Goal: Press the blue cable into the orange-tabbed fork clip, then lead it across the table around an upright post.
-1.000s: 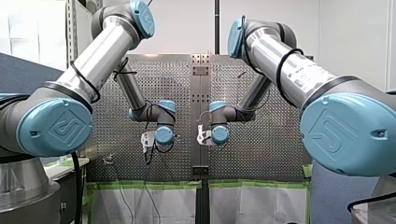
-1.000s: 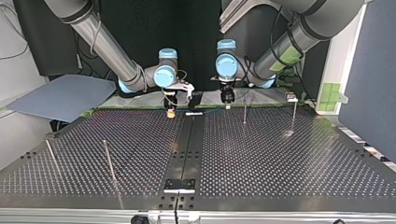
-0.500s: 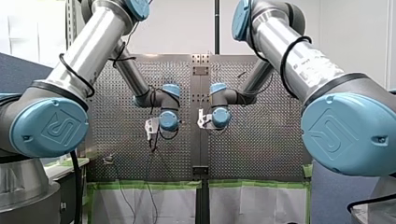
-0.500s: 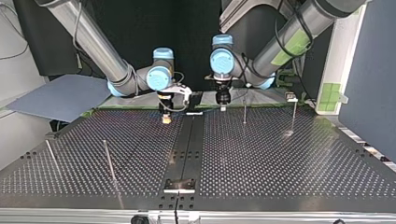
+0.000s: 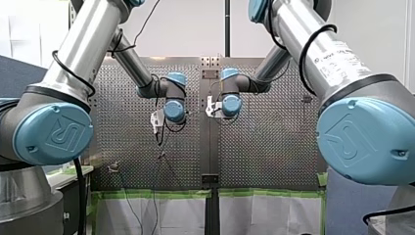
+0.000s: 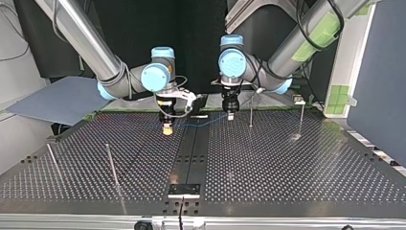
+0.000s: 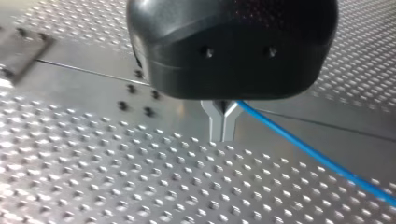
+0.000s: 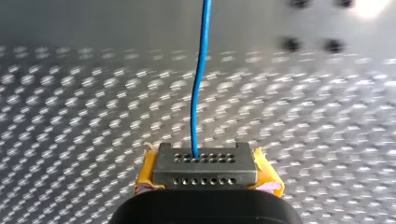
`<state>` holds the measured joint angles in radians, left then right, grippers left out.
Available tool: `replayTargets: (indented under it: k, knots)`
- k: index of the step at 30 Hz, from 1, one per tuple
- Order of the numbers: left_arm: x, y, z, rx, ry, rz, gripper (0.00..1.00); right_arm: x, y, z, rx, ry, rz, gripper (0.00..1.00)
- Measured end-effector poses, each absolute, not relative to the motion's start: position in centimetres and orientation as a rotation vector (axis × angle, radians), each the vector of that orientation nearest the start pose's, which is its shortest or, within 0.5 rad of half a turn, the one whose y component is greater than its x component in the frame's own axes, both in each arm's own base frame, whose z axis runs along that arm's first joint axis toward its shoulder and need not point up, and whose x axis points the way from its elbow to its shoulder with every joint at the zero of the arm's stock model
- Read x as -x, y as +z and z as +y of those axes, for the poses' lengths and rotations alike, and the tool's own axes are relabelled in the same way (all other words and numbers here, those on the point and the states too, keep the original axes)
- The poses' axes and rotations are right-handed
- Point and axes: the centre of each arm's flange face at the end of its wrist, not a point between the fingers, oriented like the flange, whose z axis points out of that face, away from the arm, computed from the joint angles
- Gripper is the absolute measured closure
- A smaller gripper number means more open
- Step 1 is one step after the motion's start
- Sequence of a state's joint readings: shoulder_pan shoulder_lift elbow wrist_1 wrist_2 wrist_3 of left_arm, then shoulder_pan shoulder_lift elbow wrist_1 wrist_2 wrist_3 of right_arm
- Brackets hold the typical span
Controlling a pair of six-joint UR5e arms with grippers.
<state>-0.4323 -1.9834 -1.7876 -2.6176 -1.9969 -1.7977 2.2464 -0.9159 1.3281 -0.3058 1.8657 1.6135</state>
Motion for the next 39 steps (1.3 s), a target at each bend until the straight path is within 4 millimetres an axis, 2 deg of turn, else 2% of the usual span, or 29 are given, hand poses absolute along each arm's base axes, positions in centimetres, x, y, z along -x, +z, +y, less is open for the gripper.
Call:
replayTargets:
  k: [12,27,32,35,39]
  knots:
    - [-48.0,28.7,-31.9,0.192,-0.193,1.578,1.0,-51.2,30.2,-48.0,-1.494,1.524,-1.055,0.98]
    - [-47.4,39.4,-31.4,0.215,-0.246,1.458,1.0,-50.4,42.0,-46.7,-1.385,1.649,-0.987,0.98]
    - [-47.0,43.3,-31.4,0.218,-0.271,1.407,1.0,-49.2,45.4,-46.2,-1.342,1.671,-0.978,0.98]
    - [-47.0,44.8,-31.6,0.212,-0.283,1.391,1.0,-48.2,47.1,-46.1,-1.317,1.679,-0.983,0.98]
    - [-47.4,45.8,-32.3,0.194,-0.295,1.394,1.0,-46.6,49.3,-45.9,-1.282,1.684,-0.989,0.98]
